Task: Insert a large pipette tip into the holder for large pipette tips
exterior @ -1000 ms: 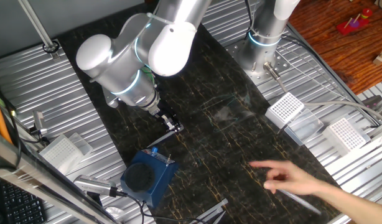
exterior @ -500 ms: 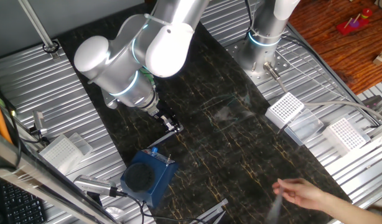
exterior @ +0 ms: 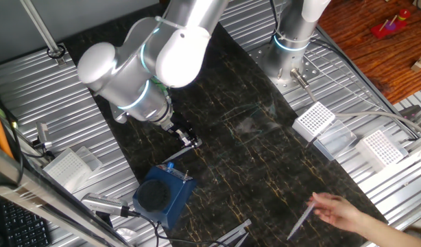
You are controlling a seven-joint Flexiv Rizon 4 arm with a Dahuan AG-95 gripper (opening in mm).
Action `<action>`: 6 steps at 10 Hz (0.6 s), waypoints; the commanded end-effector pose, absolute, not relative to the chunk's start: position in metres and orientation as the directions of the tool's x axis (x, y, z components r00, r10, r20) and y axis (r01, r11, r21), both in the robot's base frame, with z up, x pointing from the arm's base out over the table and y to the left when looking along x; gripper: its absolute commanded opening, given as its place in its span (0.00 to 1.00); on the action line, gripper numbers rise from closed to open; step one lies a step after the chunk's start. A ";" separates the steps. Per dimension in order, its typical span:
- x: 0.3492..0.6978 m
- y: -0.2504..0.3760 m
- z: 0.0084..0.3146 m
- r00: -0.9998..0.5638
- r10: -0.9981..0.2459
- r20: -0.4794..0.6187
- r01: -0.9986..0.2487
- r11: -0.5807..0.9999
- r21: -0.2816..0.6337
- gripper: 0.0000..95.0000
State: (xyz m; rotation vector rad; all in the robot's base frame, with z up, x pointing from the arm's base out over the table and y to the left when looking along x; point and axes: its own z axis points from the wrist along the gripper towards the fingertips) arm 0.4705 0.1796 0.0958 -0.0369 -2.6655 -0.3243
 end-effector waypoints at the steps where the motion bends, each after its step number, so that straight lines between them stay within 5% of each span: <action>1: 0.471 0.182 0.098 -0.895 -0.056 0.443 0.052 0.972 0.228 0.00; 6: 0.461 0.169 0.089 -0.926 0.018 0.377 0.105 0.971 0.213 0.00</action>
